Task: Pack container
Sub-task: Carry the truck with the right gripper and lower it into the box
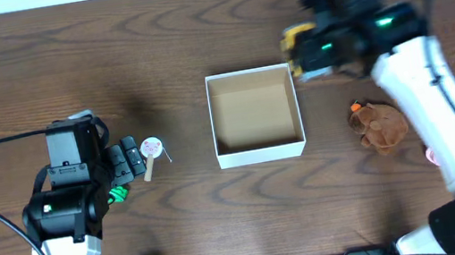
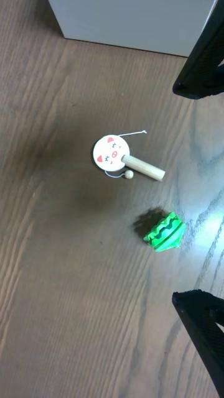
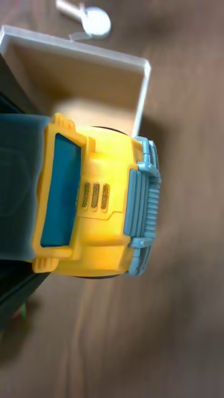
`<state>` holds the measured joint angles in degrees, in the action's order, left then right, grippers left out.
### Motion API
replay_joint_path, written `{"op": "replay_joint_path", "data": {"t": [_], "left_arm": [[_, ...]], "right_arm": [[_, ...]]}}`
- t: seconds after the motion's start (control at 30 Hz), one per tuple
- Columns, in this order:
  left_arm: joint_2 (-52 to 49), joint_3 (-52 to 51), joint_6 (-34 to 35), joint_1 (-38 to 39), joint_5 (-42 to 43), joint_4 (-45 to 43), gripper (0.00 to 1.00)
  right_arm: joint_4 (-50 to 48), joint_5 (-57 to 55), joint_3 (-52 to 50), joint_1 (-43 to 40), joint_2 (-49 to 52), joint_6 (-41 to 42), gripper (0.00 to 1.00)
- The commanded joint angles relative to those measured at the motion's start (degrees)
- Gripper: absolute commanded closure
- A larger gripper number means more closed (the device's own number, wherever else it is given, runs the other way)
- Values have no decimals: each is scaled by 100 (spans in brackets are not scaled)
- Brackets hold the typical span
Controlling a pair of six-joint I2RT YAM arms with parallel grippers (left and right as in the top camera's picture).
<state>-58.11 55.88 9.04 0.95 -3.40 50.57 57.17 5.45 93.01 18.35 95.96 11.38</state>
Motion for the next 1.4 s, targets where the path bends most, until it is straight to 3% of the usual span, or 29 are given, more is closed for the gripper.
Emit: {"op": "replay_joint_path", "data": {"t": [0.0,0.2,0.47,0.57,0.67,1.0,1.3,1.37], "left_arm": [[-59,92,28,-28,-24,-4,2],[-68,92,28,-28,-24,-4,2],[-68,92,28,-28,-24,-4,2],[-68,92,28,-28,-24,-4,2],[-68,92,28,-28,-24,-4,2],[-68,92,28,-28,-24,-4,2],[-68,92,28,-28,-24,-4,2],[-68,92,28,-28,-24,-4,2]], "right_arm": [[2,-702,-22,588,278,1108,99],[-216,-811,-22,1119,1051,1283,99],[-321,-1217,-22,914,1856,1690,99],[-313,-1209,-22,848,1945,1674,84],[-323,-1211,-24,846,1952,1552,80],[-221,-1202,-22,966,1945,1552,93],[2,-1106,-24,1174,1945,1563,93],[2,-1119,-24,1172,1945,1582,85]]}}
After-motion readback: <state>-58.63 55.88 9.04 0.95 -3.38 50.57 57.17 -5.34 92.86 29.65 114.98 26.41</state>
